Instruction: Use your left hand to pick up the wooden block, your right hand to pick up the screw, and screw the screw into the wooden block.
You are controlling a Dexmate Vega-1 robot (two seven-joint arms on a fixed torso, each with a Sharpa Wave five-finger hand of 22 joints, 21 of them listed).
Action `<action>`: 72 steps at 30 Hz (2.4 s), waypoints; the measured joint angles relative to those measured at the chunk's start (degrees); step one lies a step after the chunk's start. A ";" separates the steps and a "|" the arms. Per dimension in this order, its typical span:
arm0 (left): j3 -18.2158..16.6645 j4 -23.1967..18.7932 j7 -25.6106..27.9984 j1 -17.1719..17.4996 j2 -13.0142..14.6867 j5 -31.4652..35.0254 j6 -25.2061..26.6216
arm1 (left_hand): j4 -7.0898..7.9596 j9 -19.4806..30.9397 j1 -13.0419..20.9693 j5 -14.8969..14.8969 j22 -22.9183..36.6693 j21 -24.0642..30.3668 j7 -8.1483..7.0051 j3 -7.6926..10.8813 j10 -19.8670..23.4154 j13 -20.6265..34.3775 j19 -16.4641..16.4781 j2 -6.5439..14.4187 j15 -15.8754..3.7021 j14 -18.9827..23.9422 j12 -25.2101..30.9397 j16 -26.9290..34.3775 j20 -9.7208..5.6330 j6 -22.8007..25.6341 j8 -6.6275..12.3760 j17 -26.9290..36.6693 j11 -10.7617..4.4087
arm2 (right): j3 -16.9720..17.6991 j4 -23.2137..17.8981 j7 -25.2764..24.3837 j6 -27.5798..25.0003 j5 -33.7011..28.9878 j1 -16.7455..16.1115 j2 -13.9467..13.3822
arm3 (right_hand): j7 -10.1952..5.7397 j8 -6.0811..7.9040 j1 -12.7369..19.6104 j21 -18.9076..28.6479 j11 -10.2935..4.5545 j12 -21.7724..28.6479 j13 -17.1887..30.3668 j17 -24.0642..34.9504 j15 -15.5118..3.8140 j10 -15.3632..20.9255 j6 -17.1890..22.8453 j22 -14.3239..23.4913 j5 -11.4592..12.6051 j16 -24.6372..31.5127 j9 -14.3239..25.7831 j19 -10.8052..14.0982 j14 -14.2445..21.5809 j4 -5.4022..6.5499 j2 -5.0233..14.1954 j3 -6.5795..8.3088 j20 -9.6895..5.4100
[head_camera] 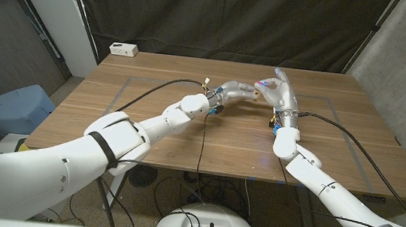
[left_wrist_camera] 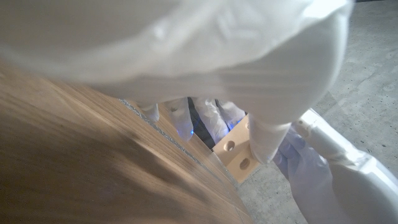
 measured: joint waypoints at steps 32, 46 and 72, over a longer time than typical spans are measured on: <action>-0.17 -0.37 0.24 0.16 -0.04 0.13 0.32 | -0.07 0.02 0.00 0.00 0.00 0.00 0.11 -0.07 -0.20 0.00 0.00 0.00 0.00 0.00 0.00 0.00 0.00 -0.30 0.04 -0.01 0.20 | 0.22 -0.41 0.18 -0.38 0.24 -0.47 -0.36 | -0.22 -3.44 -2.59 -0.29 0.73 -0.98 -0.01 0.29 0.93 -2.60 -6.58 0.00 0.00 -0.62 -1.63 -0.63 -0.94 0.80 -2.58 -1.73 0.63; -0.15 1.40 0.07 -0.59 -0.74 0.13 -0.47 | -0.13 -0.01 0.00 0.00 0.00 0.00 0.11 -0.13 -0.20 0.00 0.00 0.00 0.00 0.00 0.00 0.00 0.00 -0.31 0.03 -0.01 0.20 | 0.23 -0.04 1.07 0.26 0.68 -0.38 -0.63 | 0.31 -5.22 -4.31 -0.51 1.56 -1.18 -0.01 0.28 1.33 -4.66 -10.56 0.00 0.42 -1.06 -2.12 -1.59 -2.59 1.20 -3.24 -2.59 1.09; -0.05 -0.09 0.40 -0.13 0.07 0.47 -0.27 | -0.15 0.02 0.00 0.00 0.00 0.00 0.20 -0.15 -0.20 0.00 0.00 0.00 0.00 0.00 0.00 0.00 0.00 -0.42 -0.08 -0.01 0.20 | 1.39 -1.90 5.35 2.47 3.46 -1.16 -2.84 | 4.55 -11.51 -13.02 -0.74 3.68 -1.40 0.28 0.58 4.19 -11.89 -22.84 0.00 0.42 -2.12 -2.15 -8.44 -8.77 4.04 -4.36 -5.44 3.69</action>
